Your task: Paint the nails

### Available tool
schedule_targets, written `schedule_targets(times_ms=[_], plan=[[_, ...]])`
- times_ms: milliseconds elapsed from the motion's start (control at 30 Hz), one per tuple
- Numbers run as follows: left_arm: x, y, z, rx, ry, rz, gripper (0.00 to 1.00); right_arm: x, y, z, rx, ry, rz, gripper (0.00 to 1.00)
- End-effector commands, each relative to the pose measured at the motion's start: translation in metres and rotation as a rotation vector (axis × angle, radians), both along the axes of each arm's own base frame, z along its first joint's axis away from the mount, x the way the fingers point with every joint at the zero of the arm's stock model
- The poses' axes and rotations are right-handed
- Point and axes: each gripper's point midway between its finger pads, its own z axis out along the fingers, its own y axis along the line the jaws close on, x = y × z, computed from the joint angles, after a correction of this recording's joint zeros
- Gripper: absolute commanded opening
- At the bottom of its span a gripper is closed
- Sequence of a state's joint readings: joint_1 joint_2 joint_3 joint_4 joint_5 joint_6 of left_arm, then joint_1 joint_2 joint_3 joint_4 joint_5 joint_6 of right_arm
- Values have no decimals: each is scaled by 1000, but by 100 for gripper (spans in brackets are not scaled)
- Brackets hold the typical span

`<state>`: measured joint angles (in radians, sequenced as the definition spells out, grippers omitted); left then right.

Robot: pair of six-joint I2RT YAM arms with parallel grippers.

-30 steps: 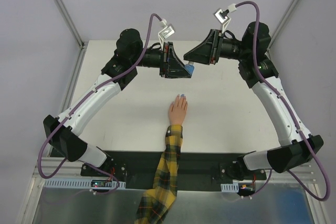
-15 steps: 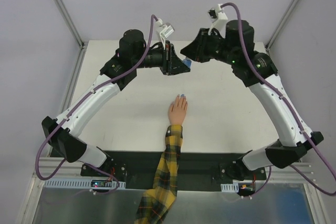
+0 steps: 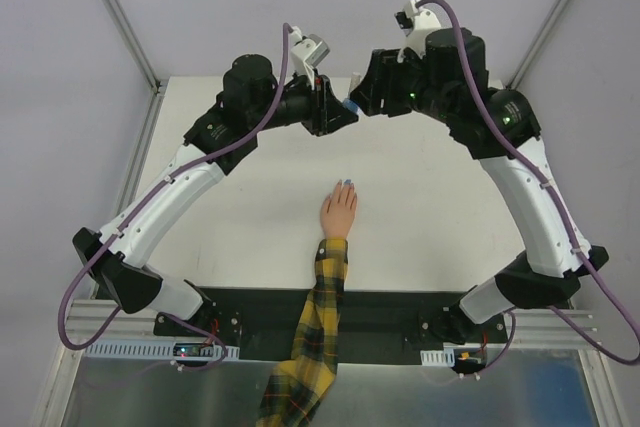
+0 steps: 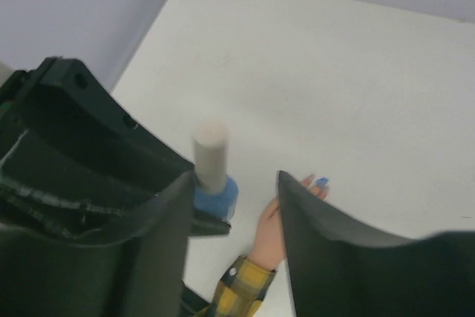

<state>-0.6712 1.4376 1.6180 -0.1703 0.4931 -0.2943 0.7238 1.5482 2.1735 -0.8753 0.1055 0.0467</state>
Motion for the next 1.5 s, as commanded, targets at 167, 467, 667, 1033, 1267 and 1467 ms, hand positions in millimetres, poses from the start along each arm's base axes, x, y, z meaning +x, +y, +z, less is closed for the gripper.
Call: schedule_targets(times_ms=[167, 467, 667, 1033, 1267, 1467], plan=[[-48, -6, 27, -88, -8, -330, 0, -75, 5, 54, 349, -39, 719, 92], [-87, -4, 47, -178, 21, -571, 0, -72, 14, 53, 444, 28, 779, 67], [-75, -2, 50, -203, 21, -514, 0, -72, 14, 42, 454, 53, 776, 34], [10, 12, 40, -148, 6, -25, 0, -29, -34, -45, -174, -1, -51, 0], [25, 14, 30, -119, 24, 49, 0, -23, -35, -11, -253, -71, -160, 0], [8, 13, 23, -106, 23, -27, 0, -30, -21, 5, -116, -95, 49, 39]])
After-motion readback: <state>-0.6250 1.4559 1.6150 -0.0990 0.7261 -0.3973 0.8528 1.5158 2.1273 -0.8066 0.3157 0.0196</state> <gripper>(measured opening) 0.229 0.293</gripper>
